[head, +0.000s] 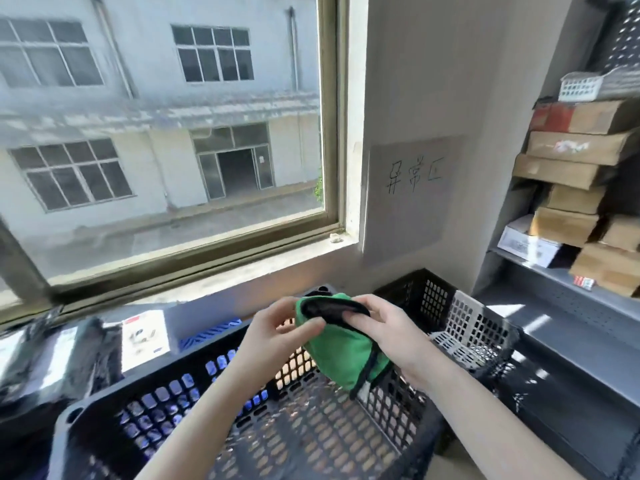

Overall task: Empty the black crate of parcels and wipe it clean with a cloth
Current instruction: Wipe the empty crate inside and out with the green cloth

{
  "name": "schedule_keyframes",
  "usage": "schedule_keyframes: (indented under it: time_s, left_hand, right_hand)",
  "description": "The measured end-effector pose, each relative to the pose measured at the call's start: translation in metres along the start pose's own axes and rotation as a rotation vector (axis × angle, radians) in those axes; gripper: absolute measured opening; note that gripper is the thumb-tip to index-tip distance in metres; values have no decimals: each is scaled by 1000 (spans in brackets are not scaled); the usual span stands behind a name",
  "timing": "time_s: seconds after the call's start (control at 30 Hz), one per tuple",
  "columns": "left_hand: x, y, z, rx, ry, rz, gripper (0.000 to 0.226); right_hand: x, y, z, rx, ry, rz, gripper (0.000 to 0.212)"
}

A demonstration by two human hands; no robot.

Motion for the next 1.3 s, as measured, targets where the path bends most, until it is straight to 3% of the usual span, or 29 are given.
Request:
schedule_keyframes:
  time_s: [0.17, 0.33, 0.43, 0.5, 0.7, 0.9, 0.97, 1.17, 1.3]
  left_hand:
    - [16, -19, -21, 7, 67, -150, 22]
    - [34, -41, -43, 47, 163, -289, 49]
    - [42, -56, -58, 49, 213, -421, 41]
    - [47, -64, -68, 56, 234, -496, 31]
    - [65, -81, -76, 30, 261, -635, 35]
    - [82, -86, -72, 15, 204, -691, 31]
    - [88, -83, -69, -31, 149, -674, 32]
    - [104, -60, -52, -59, 38, -527, 61]
    - [107, -47, -45, -62, 61, -599, 73]
  right_hand:
    - [32, -1, 20, -157, -48, 103, 30]
    - [67, 10, 46, -242, -137, 268, 25]
    - [86, 18, 61, -296, -179, 348, 29]
    - [95, 22, 73, -287, -221, 394, 37]
    - [126, 28, 89, -48, -244, 521, 56]
    - [166, 18, 114, -134, -386, 447, 26]
    - [178, 16, 119, -38, -371, 495, 22]
    - [213, 10, 126, 239, -271, 600, 17]
    - [237, -1, 122, 384, -154, 596, 15]
Point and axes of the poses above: each hand's wrist, its own x-axis towards the middle knuckle, its own y-axis out of the palm, z = x × y, the point moved 9 cm from there along x, towards the middle knuckle, and after that the axes turned 15 degrees about -x, right-handed, at the moved point
